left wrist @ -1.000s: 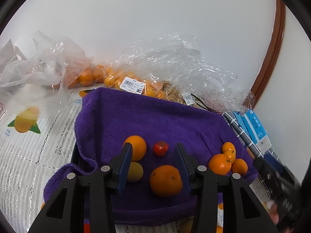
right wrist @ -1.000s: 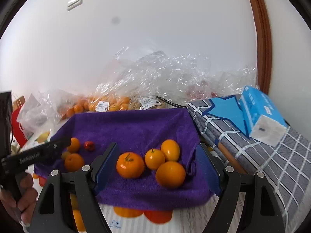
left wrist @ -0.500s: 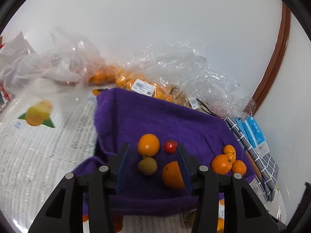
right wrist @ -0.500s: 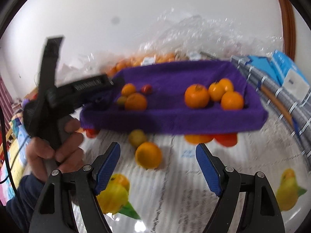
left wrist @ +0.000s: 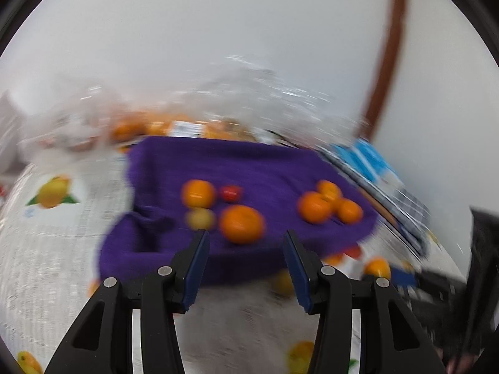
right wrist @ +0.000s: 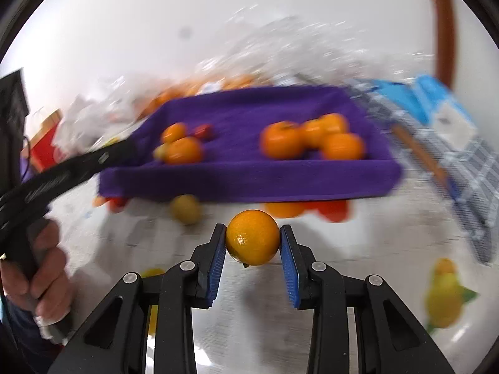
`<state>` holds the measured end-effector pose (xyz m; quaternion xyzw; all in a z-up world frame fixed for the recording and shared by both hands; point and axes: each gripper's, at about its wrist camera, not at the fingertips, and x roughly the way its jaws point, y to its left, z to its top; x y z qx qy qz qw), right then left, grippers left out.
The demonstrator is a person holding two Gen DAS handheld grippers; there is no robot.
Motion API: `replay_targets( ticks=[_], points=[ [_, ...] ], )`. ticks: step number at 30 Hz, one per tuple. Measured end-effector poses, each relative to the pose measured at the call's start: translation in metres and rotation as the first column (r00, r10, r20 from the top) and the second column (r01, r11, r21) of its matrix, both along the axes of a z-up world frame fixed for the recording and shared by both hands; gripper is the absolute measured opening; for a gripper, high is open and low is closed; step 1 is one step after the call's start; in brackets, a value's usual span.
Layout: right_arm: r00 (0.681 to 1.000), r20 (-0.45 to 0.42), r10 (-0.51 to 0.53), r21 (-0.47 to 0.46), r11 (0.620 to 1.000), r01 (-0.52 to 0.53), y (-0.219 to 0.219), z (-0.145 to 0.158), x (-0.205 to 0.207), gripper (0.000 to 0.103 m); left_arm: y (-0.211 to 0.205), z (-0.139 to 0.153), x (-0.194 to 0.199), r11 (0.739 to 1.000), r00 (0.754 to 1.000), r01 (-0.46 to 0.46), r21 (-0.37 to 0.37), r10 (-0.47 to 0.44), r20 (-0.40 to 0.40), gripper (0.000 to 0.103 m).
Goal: Organize fruits
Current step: 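Grasp another orange with the right tool while the left tool grasps a yellow-green fruit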
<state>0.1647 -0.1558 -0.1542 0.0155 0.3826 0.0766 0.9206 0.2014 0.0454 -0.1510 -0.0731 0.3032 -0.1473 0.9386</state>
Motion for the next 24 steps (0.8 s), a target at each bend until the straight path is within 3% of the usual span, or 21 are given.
replay_targets(
  ticks=[3, 6, 10, 12, 14, 19, 24],
  points=[
    [0.997, 0.032, -0.071, -0.033, 0.997, 0.073, -0.026, 0.004, -0.01, 0.034, -0.026, -0.008, -0.005, 0.994, 0.994, 0.099, 0.052, -0.097, -0.041, 0.046],
    [0.993, 0.044, -0.112, -0.079, 0.99, 0.116, -0.044, 0.005, -0.021, 0.034, -0.039, -0.017, -0.001, 0.987, 0.988, 0.129, 0.093, -0.12, -0.097, 0.046],
    [0.988, 0.039, -0.148, -0.019, 0.989, 0.148, -0.064, 0.005, -0.033, 0.034, -0.045, -0.027, 0.01, 0.986, 0.977, 0.136, 0.095, -0.118, -0.177, 0.046],
    [0.987, 0.044, -0.157, -0.004, 0.987, 0.158, -0.068, 0.006, -0.034, 0.034, -0.048, -0.031, 0.017, 0.986, 0.971, 0.133, 0.105, -0.109, -0.211, 0.041],
    [0.987, 0.034, -0.155, -0.005, 0.988, 0.155, -0.067, 0.005, -0.031, 0.034, -0.051, -0.033, 0.016, 0.981, 0.967, 0.149, 0.122, -0.119, -0.226, 0.028],
    [0.993, 0.021, -0.119, -0.002, 0.993, 0.119, -0.062, 0.001, -0.029, 0.034, -0.051, -0.025, 0.009, 0.98, 0.974, 0.176, 0.091, -0.16, -0.162, 0.027],
    [0.993, 0.016, -0.118, -0.008, 0.993, 0.118, -0.06, 0.0, -0.029, 0.034, -0.05, -0.024, 0.012, 0.984, 0.976, 0.153, 0.092, -0.137, -0.167, 0.027]
  ],
)
